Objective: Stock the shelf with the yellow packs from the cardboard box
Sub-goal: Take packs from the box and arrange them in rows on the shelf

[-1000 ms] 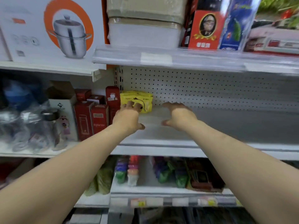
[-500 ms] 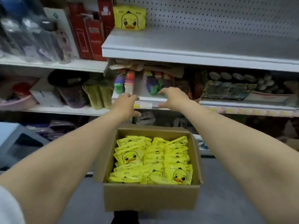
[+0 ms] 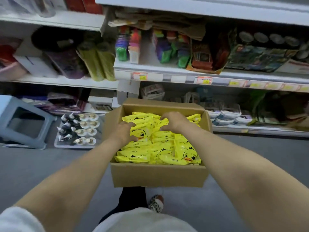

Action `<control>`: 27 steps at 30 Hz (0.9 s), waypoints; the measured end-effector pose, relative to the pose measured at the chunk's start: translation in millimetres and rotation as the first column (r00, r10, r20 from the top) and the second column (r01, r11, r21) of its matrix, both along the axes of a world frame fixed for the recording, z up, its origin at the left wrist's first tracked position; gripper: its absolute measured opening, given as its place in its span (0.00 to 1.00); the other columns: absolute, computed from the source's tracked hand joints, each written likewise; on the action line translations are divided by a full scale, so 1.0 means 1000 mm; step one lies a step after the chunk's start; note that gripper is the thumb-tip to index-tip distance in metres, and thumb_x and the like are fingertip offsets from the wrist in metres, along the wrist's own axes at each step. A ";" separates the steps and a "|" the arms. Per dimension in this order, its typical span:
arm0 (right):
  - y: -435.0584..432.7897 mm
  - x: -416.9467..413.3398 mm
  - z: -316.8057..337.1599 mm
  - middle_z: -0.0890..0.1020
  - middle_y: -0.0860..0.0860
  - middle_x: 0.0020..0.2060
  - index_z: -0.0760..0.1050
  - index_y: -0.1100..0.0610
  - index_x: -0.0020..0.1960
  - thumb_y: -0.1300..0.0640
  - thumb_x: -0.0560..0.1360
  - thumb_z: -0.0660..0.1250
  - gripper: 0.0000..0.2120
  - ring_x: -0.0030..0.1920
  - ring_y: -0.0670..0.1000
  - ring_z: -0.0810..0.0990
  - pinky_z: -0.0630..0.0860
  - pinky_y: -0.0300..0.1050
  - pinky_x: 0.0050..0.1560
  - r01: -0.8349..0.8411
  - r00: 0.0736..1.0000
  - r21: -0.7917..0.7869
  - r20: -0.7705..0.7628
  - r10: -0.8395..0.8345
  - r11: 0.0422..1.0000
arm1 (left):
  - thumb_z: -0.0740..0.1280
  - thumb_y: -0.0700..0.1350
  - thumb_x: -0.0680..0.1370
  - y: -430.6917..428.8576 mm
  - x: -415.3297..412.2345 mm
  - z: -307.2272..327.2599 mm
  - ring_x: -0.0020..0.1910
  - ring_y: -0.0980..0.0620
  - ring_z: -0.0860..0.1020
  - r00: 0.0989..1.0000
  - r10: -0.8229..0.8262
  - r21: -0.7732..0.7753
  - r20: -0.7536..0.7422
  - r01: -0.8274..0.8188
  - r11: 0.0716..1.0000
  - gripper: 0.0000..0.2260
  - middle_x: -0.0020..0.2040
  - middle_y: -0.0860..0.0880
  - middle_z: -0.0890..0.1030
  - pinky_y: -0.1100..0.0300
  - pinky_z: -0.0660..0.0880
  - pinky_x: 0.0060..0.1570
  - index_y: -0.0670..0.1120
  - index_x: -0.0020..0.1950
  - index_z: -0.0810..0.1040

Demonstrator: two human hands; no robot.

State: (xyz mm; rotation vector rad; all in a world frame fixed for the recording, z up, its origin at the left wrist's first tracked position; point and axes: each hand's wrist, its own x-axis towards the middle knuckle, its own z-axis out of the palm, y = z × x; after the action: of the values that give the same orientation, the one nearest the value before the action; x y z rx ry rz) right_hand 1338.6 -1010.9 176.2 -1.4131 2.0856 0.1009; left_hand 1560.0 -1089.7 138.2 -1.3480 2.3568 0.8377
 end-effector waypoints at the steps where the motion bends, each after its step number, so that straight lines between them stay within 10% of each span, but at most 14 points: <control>1: -0.005 0.002 -0.008 0.76 0.51 0.67 0.74 0.48 0.68 0.44 0.72 0.74 0.26 0.66 0.57 0.73 0.74 0.50 0.59 -0.001 1.000 0.008 0.010 0.000 1.000 | 0.74 0.55 0.72 -0.003 0.002 -0.007 0.70 0.43 0.67 1.000 0.012 0.019 -0.002 -0.012 1.000 0.32 0.72 0.43 0.68 0.51 0.68 0.65 0.52 0.74 0.67; 15: -0.091 0.053 -0.096 0.77 0.53 0.64 0.74 0.45 0.68 0.45 0.73 0.73 0.24 0.65 0.56 0.74 0.74 0.48 0.55 -0.082 0.990 0.136 0.126 0.065 0.987 | 0.71 0.52 0.76 -0.061 0.011 -0.065 0.56 0.45 0.78 0.982 0.177 0.198 -0.063 -0.162 0.967 0.27 0.64 0.42 0.77 0.56 0.73 0.51 0.44 0.71 0.69; 27: -0.081 0.078 -0.134 0.73 0.52 0.62 0.74 0.47 0.66 0.38 0.72 0.71 0.26 0.67 0.56 0.65 0.64 0.52 0.65 -0.226 0.950 0.245 -0.161 0.269 0.943 | 0.70 0.55 0.76 -0.065 0.019 -0.075 0.62 0.45 0.77 0.958 0.266 0.269 -0.102 -0.231 0.935 0.27 0.64 0.43 0.78 0.49 0.74 0.61 0.46 0.72 0.69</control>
State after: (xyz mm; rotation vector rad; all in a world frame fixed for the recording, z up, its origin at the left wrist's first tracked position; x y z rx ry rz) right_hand 1416.9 -1091.5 42.0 -1.5700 1.9596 0.5789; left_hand 1578.8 -1154.7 62.8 -1.5396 2.1057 1.2977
